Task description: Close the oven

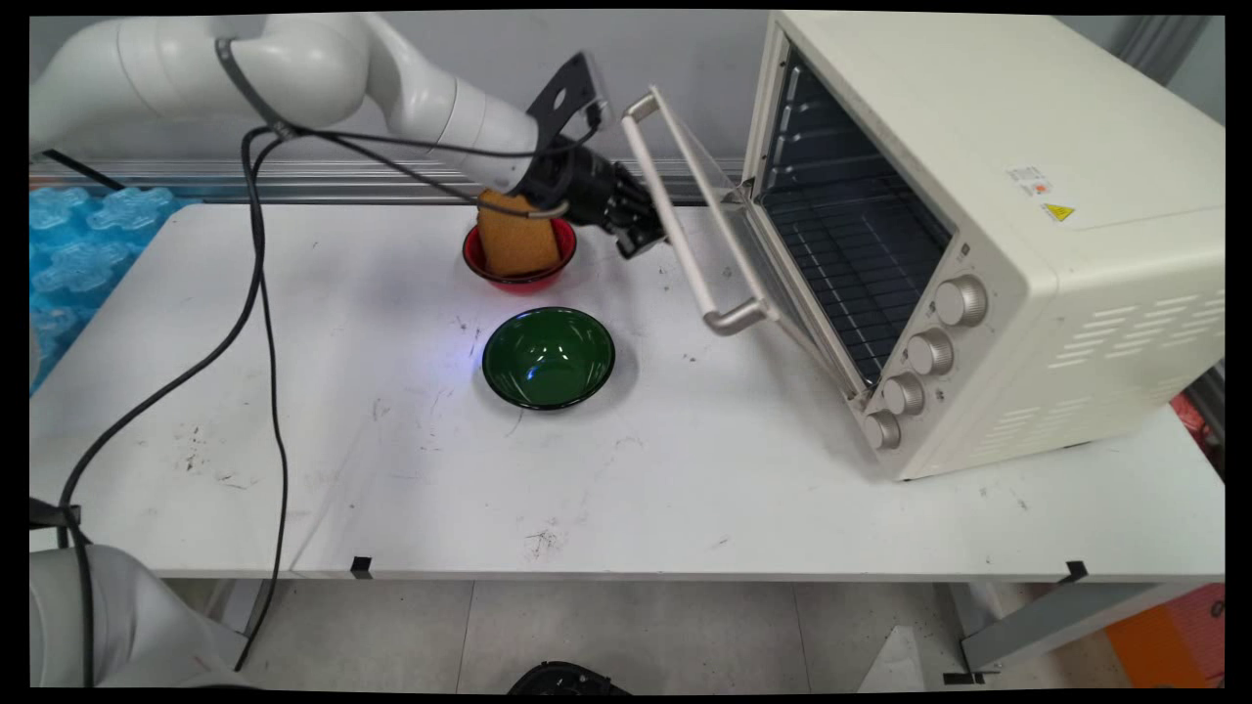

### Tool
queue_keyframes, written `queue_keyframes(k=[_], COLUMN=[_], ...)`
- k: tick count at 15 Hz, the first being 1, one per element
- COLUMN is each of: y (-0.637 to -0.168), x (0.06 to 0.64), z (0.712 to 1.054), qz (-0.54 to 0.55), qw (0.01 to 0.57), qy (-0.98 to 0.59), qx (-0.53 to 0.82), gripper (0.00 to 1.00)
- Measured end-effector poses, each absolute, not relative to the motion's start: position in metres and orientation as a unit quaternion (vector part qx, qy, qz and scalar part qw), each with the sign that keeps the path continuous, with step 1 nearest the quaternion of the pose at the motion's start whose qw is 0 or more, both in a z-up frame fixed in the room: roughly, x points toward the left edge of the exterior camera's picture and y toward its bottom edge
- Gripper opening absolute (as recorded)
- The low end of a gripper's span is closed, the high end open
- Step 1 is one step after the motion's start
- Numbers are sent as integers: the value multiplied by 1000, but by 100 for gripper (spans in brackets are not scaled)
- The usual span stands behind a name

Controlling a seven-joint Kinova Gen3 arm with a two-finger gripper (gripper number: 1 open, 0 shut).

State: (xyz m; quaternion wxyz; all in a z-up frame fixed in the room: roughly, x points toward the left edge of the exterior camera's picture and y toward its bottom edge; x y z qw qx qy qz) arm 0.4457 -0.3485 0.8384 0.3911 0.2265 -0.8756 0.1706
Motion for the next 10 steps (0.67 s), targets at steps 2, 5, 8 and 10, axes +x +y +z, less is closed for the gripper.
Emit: queue_keyframes(k=[2,5,8,10], y=[-353,-361,-369,-377], x=[440,433,426,420], z=[846,857,867,876], qz=[172,173,174,175], qw=[395,399,403,406], qy=[-875,-875,-874,-874], qx=[221,213,208,204], gripper=[0,0,0,0])
